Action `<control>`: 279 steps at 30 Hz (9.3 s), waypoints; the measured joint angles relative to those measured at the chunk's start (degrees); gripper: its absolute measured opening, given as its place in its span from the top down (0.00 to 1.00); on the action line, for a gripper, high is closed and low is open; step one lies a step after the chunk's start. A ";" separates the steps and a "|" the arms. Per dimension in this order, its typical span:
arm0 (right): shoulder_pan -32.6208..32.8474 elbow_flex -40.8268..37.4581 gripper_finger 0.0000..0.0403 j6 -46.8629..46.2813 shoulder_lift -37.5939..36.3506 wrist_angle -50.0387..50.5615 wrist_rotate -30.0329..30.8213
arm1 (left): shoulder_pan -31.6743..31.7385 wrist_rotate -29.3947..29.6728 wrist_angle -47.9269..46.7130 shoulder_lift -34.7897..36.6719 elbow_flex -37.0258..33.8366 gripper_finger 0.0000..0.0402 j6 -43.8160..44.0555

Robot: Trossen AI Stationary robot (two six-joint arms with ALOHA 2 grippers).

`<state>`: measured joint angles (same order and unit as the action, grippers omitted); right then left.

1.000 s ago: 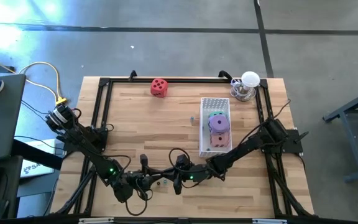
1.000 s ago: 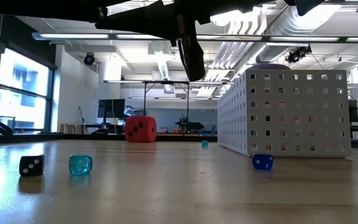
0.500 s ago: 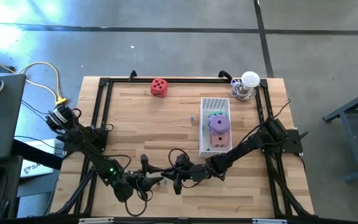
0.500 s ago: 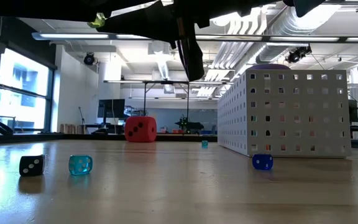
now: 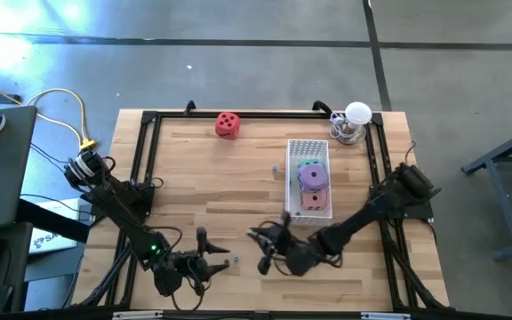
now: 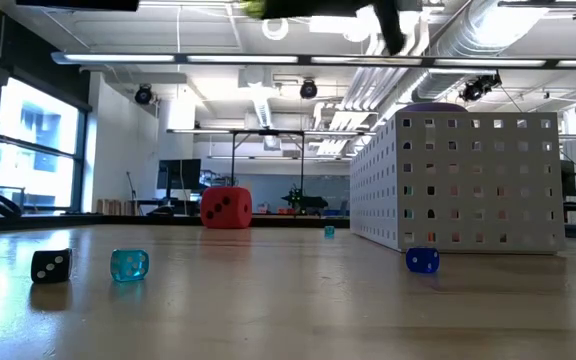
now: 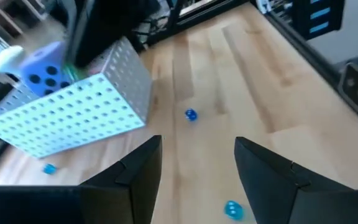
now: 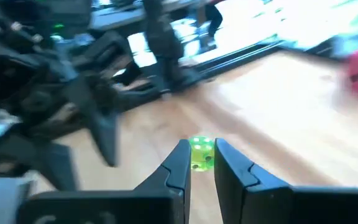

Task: Pick & Place Dice
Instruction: Put the light green die into the white bin, then put the black die into the white bin

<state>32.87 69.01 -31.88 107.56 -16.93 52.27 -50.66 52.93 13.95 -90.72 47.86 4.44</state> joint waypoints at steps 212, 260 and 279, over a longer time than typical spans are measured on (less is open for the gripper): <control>-2.65 -0.07 0.70 15.49 -14.33 4.65 -20.94 | 0.60 -5.49 -6.20 -19.02 -0.46 0.76 46.91; -9.73 -0.10 0.70 7.93 -2.16 0.04 -45.17 | -3.37 -3.28 11.68 -3.08 -0.40 0.89 7.06; 7.10 4.72 0.79 67.07 8.44 -30.29 -10.30 | 2.24 -23.18 24.01 -3.02 -0.31 0.86 24.65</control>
<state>39.97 73.74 35.19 116.00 -47.22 41.97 -48.43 29.75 37.97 -93.73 47.55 29.09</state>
